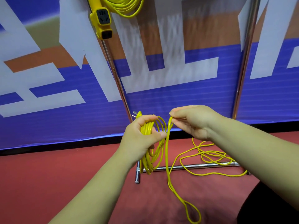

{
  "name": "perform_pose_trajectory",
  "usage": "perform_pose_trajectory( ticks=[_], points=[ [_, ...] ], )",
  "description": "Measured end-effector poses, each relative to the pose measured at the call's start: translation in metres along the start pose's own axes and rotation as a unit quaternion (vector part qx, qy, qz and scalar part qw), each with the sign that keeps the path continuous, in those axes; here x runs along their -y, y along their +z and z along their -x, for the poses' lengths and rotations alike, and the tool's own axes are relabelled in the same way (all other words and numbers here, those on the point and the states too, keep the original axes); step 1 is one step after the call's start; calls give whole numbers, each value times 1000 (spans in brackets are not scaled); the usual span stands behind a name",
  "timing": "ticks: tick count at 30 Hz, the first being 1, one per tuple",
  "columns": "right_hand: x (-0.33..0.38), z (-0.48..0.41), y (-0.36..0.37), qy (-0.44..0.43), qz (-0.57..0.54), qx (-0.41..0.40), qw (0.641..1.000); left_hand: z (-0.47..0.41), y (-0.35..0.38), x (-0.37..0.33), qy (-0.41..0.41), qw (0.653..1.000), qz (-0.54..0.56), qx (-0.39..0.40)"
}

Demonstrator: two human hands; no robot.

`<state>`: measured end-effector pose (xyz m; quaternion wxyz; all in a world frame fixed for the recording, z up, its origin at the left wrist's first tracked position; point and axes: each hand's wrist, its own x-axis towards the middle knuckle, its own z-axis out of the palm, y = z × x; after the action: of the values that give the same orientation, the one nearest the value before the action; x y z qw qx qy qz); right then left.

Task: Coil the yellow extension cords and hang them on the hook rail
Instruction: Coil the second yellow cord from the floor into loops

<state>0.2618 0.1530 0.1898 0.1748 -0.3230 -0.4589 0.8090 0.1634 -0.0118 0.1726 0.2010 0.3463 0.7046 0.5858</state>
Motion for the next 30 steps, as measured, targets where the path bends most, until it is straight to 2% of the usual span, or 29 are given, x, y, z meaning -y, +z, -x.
perform_pose_trajectory(
  ticks=[8,10,12,14,16,18,23,30],
  points=[
    [5,-3,1,-30,-79,-1,996,-4,13,-4,29,996,-78,-28],
    [4,-5,-3,-50,-32,7,998,-6,11,-8,41,995,-88,-28],
    [2,-7,-11,-92,100,9,991,-7,8,-12,34,997,-62,-24],
    [1,-10,-18,-175,264,-3,949,-7,5,-18,35,999,-35,-14],
    [3,-10,-23,-235,350,-9,907,-7,1,-22,39,999,-12,0],
    [6,-11,-25,-258,374,0,891,-7,-3,-24,41,999,9,4],
    [6,-14,-28,-283,388,36,876,-9,-10,-25,48,998,44,25],
    [7,-18,-26,-341,360,29,868,-5,-13,-28,-13,973,210,94]
  ],
)
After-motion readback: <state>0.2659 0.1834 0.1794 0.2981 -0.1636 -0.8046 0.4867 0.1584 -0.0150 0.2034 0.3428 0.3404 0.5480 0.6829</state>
